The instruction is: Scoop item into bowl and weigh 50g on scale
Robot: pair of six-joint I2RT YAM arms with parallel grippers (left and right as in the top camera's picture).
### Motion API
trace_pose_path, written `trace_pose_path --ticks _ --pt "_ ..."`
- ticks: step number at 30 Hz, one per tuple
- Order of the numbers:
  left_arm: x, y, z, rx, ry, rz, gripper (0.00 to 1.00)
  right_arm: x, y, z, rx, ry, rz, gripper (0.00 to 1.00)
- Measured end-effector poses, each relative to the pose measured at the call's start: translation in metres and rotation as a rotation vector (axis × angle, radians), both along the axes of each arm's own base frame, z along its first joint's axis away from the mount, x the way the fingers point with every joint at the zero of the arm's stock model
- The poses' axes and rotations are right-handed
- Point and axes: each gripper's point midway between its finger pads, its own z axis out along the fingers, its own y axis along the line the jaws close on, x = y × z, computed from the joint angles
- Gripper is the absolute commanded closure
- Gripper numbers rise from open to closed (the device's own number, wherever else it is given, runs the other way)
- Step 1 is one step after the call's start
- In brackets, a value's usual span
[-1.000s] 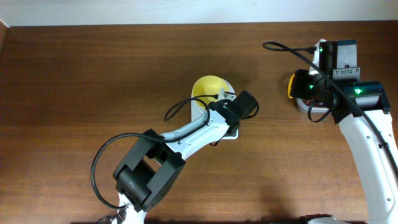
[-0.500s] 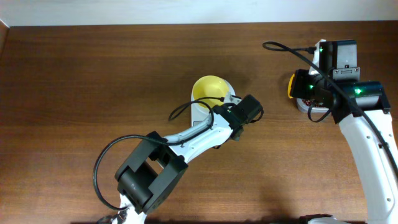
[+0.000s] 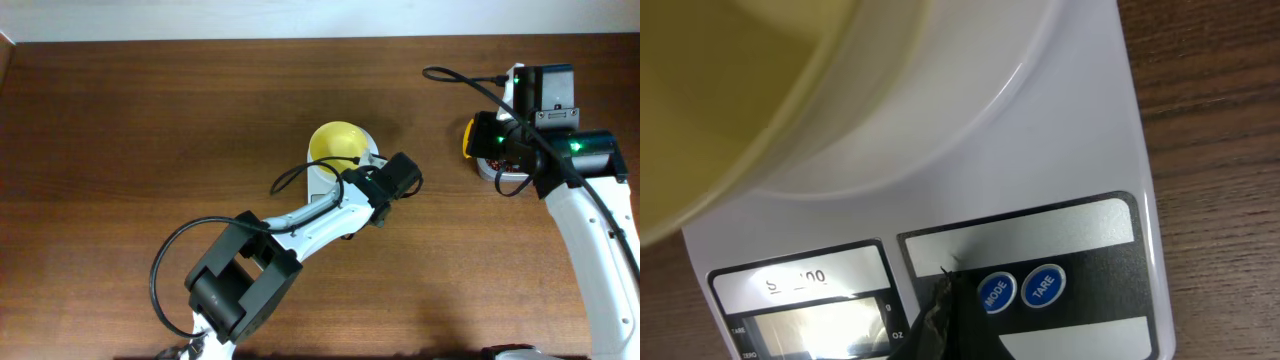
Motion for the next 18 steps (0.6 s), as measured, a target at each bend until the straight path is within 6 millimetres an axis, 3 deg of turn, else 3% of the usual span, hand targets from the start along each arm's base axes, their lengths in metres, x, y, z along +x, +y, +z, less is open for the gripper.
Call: trace_pose_path --ticks 18 --pt "0.0047 0.0081 -0.0035 0.0 0.0 0.021 1.0 0.0 0.0 0.0 0.0 0.0 0.001 0.96"
